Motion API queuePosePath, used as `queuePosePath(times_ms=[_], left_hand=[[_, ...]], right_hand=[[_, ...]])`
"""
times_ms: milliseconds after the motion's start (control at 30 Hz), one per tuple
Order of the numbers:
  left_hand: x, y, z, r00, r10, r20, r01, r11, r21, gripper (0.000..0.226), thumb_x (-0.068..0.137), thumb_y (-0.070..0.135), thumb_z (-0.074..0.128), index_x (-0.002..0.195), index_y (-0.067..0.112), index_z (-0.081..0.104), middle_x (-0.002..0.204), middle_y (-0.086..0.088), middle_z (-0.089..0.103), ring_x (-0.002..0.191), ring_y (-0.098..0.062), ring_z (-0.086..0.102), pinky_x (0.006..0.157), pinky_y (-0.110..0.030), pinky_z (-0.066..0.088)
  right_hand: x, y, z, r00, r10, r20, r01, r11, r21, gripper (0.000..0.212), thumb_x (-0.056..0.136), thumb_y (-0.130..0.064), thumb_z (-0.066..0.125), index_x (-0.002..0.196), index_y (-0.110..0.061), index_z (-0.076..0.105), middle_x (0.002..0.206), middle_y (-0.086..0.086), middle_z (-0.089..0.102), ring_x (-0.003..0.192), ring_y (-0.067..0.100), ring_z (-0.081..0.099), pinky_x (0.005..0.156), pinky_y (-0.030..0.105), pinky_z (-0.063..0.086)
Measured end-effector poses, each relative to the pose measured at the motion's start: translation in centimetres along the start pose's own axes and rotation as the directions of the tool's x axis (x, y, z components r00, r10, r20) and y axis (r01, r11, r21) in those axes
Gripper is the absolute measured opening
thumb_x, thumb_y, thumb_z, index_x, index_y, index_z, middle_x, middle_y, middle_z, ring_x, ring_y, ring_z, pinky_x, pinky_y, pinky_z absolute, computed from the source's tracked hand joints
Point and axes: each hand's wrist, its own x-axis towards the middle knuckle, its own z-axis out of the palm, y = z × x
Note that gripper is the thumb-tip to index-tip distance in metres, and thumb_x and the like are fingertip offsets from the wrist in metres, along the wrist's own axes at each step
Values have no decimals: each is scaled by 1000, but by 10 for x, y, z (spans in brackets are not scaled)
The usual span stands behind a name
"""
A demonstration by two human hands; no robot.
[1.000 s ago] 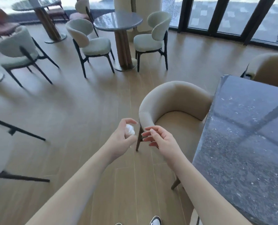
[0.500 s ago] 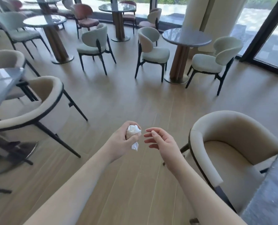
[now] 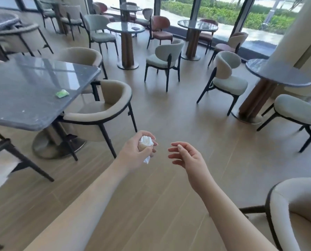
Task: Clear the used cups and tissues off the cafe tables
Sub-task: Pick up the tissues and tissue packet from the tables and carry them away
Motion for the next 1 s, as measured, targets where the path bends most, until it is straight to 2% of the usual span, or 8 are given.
queuePosePath(times_ms=[100,233,333,400,433,567,733,1000], left_hand=[[4,-6,-25,999,15,-49,-12,998,66,35,94,3,53,101,35,63,93,12,70,78,-5,70,70,-19,57],[17,-15,-50,990,1,-142,18,991,134,39,90,9,55,96,47,59,91,15,69,74,-14,60,62,-11,47],[32,-21,-66,977,-29,-211,60,988,143,29,85,21,55,97,47,60,89,2,69,74,-16,58,62,-16,48],[46,-24,-78,970,-26,-240,68,983,168,22,82,30,58,99,44,60,88,-8,65,66,-8,54,65,-23,47],[53,-25,-84,967,-18,-253,67,981,185,20,83,33,60,100,43,60,85,-8,62,64,-3,51,64,-21,45],[81,-28,-103,947,-3,-322,79,972,223,20,82,46,71,96,38,60,65,26,53,61,4,50,55,-7,37],[113,-28,-129,892,-36,-450,161,957,243,28,84,61,65,88,34,61,60,19,53,53,-1,48,51,-12,37],[136,-34,-166,819,-86,-567,232,954,191,15,96,38,67,85,29,61,63,4,57,50,-3,47,49,-12,37]], right_hand=[[19,-4,22,999,-12,52,13,1000,-15,27,105,-19,49,99,-25,74,98,3,76,86,18,71,78,33,54],[46,-5,43,994,-13,111,17,999,-32,30,105,-21,49,96,-30,75,100,3,76,88,18,72,79,32,54],[71,-4,56,987,-11,161,18,999,-38,29,105,-22,48,97,-31,75,102,2,76,90,19,72,79,33,55],[91,-4,65,981,-12,193,20,999,-38,30,105,-23,48,97,-33,75,103,2,76,91,19,72,79,32,55],[102,-4,69,977,-14,212,22,999,-35,30,105,-23,48,98,-33,75,103,2,75,92,19,72,79,32,55],[150,-9,88,957,-15,289,24,999,-27,28,106,-25,48,100,-34,74,105,2,75,92,19,72,81,34,57],[212,-20,112,930,-26,366,29,1000,-2,25,105,-26,49,103,-34,73,106,1,75,92,20,72,82,34,57],[278,-22,161,873,-14,487,11,1000,11,23,104,-26,50,107,-34,72,107,-1,74,94,21,72,78,31,55]])
